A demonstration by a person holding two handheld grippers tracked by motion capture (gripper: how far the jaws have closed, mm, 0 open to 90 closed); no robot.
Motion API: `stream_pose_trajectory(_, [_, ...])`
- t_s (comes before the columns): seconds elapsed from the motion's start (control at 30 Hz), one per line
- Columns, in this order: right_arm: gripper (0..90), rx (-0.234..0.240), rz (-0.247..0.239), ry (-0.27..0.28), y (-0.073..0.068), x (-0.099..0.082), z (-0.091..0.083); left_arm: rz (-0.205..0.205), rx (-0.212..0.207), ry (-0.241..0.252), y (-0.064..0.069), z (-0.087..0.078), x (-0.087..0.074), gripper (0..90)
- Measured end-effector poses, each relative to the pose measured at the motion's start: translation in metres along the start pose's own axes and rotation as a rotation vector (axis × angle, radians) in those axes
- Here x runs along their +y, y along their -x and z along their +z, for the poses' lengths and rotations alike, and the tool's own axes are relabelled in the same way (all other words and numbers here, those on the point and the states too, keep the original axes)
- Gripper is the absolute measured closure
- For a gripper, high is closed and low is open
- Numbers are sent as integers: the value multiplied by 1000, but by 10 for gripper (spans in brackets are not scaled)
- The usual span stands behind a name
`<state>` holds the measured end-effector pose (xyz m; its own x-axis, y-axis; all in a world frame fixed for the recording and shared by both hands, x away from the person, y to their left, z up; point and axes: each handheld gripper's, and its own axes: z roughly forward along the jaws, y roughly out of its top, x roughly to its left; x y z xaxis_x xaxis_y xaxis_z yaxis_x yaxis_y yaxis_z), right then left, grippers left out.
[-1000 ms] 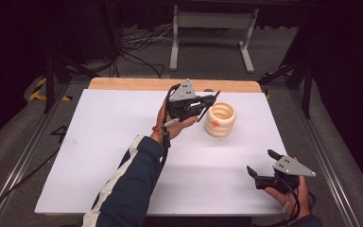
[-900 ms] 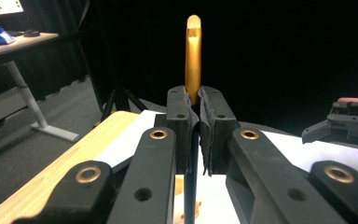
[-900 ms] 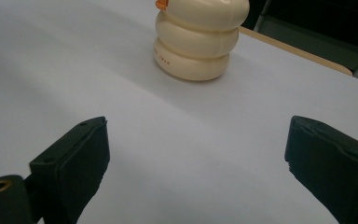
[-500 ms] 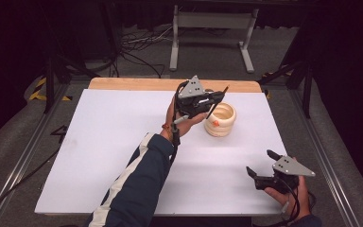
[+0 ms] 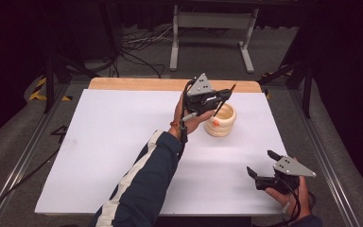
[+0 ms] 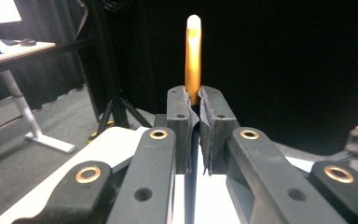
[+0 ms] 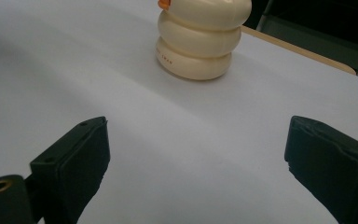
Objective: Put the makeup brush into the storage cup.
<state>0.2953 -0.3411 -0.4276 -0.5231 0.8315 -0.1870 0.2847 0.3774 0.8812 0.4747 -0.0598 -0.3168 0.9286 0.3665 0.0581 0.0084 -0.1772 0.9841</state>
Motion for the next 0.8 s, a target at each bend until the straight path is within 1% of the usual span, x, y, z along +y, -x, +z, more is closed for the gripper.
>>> stream_pose_trajectory(0.07, [73, 0, 0, 1, 0, 0, 0, 2, 2, -6, 0, 3, -1, 837])
stream_pose_trajectory(0.1, [73, 0, -1, 1, 0, 0, 0, 1, -7, -11, 0, 5, -2, 836])
stream_pose_trajectory(0.17, [73, 0, 2, 3, 1, 0, -1, 1, 2, -7, 0, 9, -4, 836])
stream_pose_trajectory(0.2, [73, 0, 2, 3, 1, 0, -1, -6, -1, -6, 0, 11, -5, 836])
stream_pose_trajectory(0.37, [74, 1, -4, 4, 0, 0, -1, -6, 8, -7, 0, 19, -8, 836])
stream_pose_trajectory(0.4, [73, 1, -2, 4, 0, 0, -1, -9, -3, -6, 0, 20, -9, 836])
stream_pose_trajectory(0.47, [73, 0, -4, 2, 0, 0, -1, 5, 18, -17, 0, 22, -10, 836])
stream_pose_trajectory(0.5, [73, 1, -3, 2, 1, 0, -2, -1, 9, -12, -1, 23, -11, 836])
stream_pose_trajectory(0.57, [74, 1, 2, 5, 1, -1, -2, -4, 22, -14, -3, 25, -12, 836])
stream_pose_trajectory(0.63, [74, 0, 4, 7, 2, -1, -3, -22, 14, -8, -6, 26, -15, 836])
stream_pose_trajectory(0.7, [74, -1, 1, 6, 1, 0, -3, -19, 18, -11, -6, 27, -16, 836])
stream_pose_trajectory(0.73, [74, -1, 1, 6, 1, 0, -3, -21, 13, -14, -7, 28, -18, 836])
stream_pose_trajectory(0.77, [74, 0, -3, 2, 1, 0, -2, -26, 23, -20, -8, 29, -19, 836])
stream_pose_trajectory(0.8, [74, 1, -5, 3, 1, 0, -1, -34, 21, -20, -8, 29, -20, 836])
